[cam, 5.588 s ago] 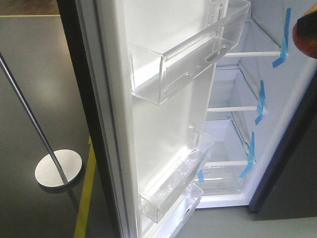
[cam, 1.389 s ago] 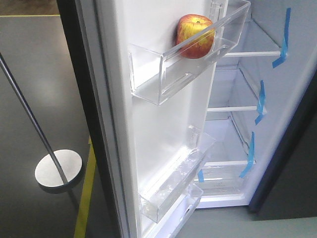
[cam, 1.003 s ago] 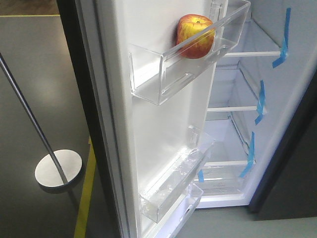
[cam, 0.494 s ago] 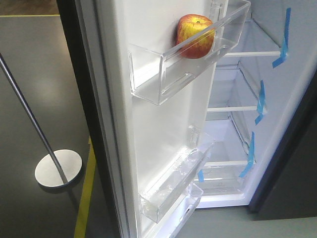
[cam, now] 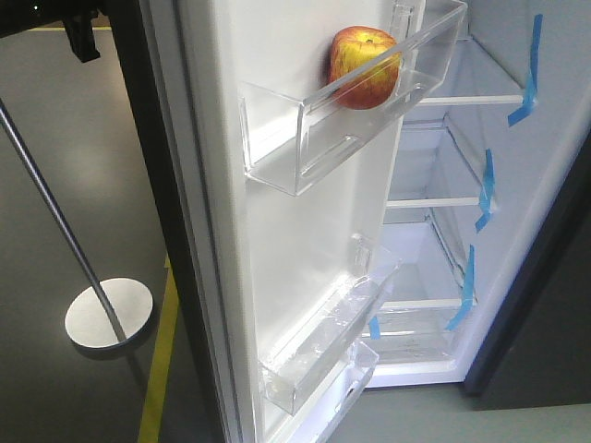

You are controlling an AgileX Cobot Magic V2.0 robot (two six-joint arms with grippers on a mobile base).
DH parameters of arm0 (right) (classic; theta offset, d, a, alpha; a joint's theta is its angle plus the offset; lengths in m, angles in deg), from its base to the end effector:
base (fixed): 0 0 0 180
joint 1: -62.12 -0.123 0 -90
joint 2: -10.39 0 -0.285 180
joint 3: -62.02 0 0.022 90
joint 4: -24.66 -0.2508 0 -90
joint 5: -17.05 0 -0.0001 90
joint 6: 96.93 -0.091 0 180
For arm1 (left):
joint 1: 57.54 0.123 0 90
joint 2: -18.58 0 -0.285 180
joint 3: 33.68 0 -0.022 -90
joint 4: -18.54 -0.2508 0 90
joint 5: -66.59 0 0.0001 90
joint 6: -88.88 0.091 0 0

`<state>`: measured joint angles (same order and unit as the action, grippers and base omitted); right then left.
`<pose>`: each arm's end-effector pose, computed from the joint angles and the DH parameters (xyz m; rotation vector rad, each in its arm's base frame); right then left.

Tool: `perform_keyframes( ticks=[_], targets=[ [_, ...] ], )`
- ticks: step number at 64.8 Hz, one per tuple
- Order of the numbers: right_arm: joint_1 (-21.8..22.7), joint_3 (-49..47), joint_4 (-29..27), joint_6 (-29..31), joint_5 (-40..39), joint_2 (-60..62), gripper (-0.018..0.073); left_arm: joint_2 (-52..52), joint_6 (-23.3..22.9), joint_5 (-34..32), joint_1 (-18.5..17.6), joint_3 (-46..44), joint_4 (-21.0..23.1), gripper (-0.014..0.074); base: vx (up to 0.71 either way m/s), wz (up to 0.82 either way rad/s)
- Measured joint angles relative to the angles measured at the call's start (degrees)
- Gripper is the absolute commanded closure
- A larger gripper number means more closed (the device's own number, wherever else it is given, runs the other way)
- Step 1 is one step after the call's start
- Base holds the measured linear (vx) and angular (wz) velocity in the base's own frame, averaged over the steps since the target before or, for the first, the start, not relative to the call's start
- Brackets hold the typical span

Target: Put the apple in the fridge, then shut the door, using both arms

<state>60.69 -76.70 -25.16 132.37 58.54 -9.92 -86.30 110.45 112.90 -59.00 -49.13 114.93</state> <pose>0.0201 0.0466 0.3587 -0.5331 1.5091 0.3367 0.3847 -0.0753 0.4309 -0.3727 1.6940 -1.6402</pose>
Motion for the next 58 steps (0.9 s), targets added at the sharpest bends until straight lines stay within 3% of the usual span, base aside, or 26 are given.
perform_keyframes(
  ticks=[33, 46, 58],
  targets=[
    [0.0, 0.0, -0.07, -0.05, 0.04, 0.0, 0.0562, -0.05, 4.9, 5.97, -8.56, -0.34, 0.68, 0.0603, 0.0, 0.0],
    [0.0, 0.0, -0.26, -0.05, -0.84, 0.0, 0.0562, -0.05, 7.56, 7.42, -15.58, -0.34, 0.56, 0.0603, 0.0, 0.0],
    [0.0, 0.0, -1.0, -0.05, -6.58, 0.0, 0.0562, 0.01, 13.65, 14.25, -20.23, -0.4, -0.47, 0.0603, 0.0, 0.0]
  ],
)
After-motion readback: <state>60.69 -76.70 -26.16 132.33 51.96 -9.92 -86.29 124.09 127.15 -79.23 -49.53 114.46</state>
